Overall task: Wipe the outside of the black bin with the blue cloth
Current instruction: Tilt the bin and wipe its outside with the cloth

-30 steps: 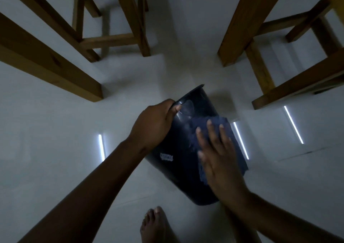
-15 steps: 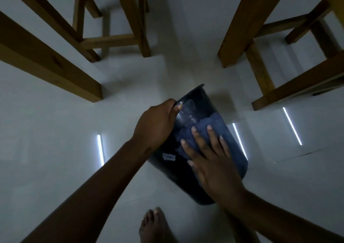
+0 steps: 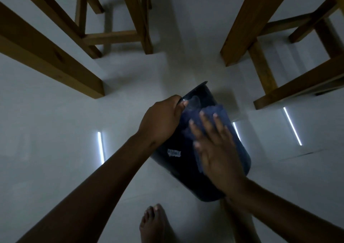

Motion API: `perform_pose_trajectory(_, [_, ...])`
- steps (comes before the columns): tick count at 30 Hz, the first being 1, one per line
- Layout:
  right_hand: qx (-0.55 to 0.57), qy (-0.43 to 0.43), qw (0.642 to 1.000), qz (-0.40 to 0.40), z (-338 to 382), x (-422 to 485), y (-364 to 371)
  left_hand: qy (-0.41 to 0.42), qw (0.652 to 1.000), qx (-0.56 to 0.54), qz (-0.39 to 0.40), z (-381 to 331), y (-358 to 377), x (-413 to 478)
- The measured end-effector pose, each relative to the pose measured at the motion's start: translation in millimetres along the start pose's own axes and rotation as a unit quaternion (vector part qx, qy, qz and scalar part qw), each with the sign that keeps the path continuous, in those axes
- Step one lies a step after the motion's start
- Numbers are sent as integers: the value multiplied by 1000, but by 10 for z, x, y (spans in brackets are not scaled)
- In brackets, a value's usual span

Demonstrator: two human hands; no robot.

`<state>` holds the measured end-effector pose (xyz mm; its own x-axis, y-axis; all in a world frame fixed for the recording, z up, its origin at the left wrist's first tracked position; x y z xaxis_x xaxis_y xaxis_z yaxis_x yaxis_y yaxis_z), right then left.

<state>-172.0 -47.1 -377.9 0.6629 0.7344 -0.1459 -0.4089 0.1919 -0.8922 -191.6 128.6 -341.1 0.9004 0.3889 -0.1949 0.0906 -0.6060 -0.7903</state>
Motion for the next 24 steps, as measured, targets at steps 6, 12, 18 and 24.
perform_pose_trajectory(6, [42,86,995,-4,-30,22,-38,-11,1000,18,7,-5,-19,-7])
perform_pose_trajectory(12, [-9,12,1000,-2,-17,-6,-29,-17,975,-191,113,114,-106,-22])
perform_pose_trajectory(18, [130,90,987,-10,-380,270,-209,-37,990,-118,60,370,-44,-345])
perform_pose_trajectory(24, [4,-50,999,8,60,-134,-7,39,998,-47,22,134,-86,-103])
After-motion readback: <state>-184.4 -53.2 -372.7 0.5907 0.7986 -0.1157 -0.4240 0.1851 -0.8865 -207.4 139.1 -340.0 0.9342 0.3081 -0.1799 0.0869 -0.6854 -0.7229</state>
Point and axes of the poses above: each hand's wrist, its own x-axis towards the middle knuckle, its own y-axis out of the palm, z = x × y, the point moved 3 cm from there along x, towards the middle knuckle, and after that the axes turned 5 degrees about y, right-handed, at the moved point
